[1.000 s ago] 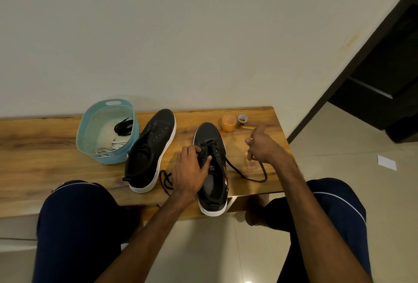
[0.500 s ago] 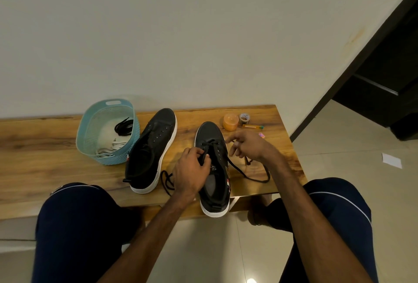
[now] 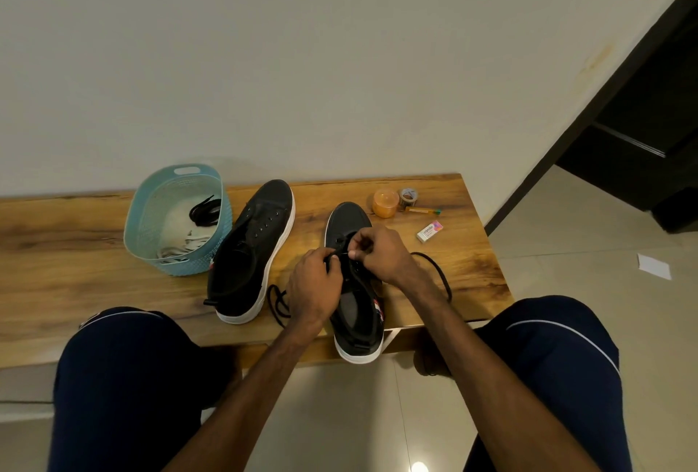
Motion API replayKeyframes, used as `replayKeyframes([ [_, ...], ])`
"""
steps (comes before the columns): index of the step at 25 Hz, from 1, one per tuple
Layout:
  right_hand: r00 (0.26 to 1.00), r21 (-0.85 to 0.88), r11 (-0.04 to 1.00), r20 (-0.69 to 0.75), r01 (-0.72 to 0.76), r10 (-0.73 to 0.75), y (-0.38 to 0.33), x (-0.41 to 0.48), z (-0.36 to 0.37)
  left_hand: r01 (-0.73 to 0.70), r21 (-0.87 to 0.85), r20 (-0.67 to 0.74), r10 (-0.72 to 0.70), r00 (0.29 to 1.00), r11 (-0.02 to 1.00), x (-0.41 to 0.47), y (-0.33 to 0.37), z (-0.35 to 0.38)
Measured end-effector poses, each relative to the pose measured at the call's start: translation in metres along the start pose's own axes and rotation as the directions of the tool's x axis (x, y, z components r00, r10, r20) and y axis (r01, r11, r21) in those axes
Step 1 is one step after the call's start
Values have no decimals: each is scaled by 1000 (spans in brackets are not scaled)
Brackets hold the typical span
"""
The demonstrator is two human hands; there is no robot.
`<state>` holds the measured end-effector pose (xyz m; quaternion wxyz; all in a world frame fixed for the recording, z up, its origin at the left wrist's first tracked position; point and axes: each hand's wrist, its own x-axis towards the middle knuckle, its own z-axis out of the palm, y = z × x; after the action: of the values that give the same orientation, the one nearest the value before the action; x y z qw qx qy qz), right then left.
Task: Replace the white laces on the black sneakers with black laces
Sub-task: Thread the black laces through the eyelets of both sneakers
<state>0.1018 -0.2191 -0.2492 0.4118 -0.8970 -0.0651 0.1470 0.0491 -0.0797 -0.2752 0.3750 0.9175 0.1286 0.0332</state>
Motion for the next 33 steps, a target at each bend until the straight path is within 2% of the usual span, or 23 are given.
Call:
replayKeyframes([
  [10,997,-168,985,-63,31,-42,-4,-1,9,-12,-33,-16,12,1000,999,-1,-1,-1],
  [13,993,-8,999,-105,46,-47,-1,-2,12,6,-141,-4,-6,1000,990,1,-4,-2],
  [16,993,177,982,-114,61,-41,4,-4,11,-19,-110,10,20,1000,994,7,-6,2],
  [19,1000,248,969,-22,12,-7,5,-5,7,15,-94,8,-14,1000,995,12,-6,5],
  [21,999,230,973,48,-11,0,4,-5,5,54,-96,46,-50,998,994,15,-8,6],
  [22,997,212,977,74,-29,13,3,-5,4,91,-155,60,-83,995,984,14,-8,6],
  [23,995,205,978,92,-45,27,3,-5,2,153,-293,70,-138,988,944,13,-7,4],
  [24,994,202,977,105,-61,40,2,-5,1,224,-475,87,-208,974,851,12,-3,0],
  [26,992,191,979,112,-75,55,4,-5,2,297,-787,131,-323,937,541,19,6,-17],
  [28,995,181,981,91,-62,46,7,-6,3,255,-945,179,-331,927,203,30,10,-38],
  [29,996,185,981,77,-52,38,8,-6,4,243,-959,187,-320,929,144,35,11,-48],
  [30,998,191,981,63,-43,31,10,-6,5,236,-940,159,-298,941,244,38,9,-54],
  [31,999,192,981,47,-34,25,11,-7,6,224,-831,116,-236,965,508,35,8,-55],
  [32,1000,175,984,22,-21,17,13,-8,8,168,-570,104,-132,986,804,30,6,-51],
  [33,1000,143,990,-8,-5,6,14,-9,10,58,-221,154,-24,988,973,24,2,-44],
])
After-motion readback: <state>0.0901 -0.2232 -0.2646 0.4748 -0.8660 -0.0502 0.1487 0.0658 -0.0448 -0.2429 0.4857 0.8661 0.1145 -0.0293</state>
